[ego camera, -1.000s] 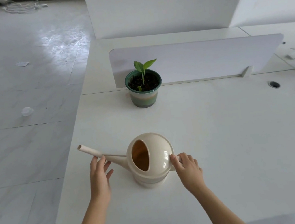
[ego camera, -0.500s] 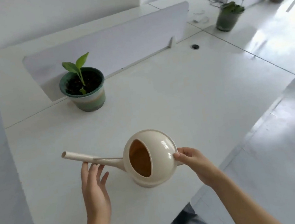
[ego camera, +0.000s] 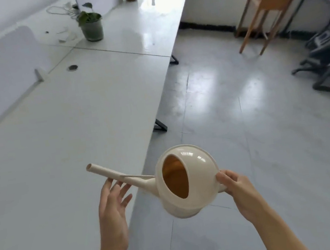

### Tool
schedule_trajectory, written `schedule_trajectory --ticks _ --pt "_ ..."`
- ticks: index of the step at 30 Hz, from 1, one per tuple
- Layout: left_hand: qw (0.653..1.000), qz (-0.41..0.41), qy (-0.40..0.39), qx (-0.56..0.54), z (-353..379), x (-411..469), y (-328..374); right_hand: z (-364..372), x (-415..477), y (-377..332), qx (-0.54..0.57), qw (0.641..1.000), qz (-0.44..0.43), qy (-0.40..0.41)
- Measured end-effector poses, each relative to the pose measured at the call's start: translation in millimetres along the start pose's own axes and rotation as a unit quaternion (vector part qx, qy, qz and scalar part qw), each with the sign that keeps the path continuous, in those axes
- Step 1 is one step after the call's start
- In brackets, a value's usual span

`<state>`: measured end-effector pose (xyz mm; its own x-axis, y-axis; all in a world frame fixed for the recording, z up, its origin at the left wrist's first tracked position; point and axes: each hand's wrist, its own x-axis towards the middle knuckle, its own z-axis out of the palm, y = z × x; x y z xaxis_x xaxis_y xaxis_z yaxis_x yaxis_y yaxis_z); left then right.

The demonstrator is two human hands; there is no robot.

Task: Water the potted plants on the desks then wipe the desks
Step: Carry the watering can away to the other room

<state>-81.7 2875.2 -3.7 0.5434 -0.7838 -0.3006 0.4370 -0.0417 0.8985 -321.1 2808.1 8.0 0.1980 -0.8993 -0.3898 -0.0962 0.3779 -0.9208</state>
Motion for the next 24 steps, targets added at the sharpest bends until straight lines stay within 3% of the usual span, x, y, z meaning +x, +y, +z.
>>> schedule_trajectory --ticks 12,17,24 --pt "0.985 -0.053 -0.157 0.055 213.4 -63.3 -98.4 -227.1 -49.1 15.3 0.067 0.983 -0.001 0.172" --pt "0.967 -0.070 -0.222 0.102 274.0 -69.2 -116.4 -288.7 -47.6 22.6 0.102 0.971 0.012 0.217" --pt "0.958 -0.073 -0.251 0.118 356.3 -40.8 -133.2 -351.3 -10.5 8.0 0.103 0.965 0.010 0.239"
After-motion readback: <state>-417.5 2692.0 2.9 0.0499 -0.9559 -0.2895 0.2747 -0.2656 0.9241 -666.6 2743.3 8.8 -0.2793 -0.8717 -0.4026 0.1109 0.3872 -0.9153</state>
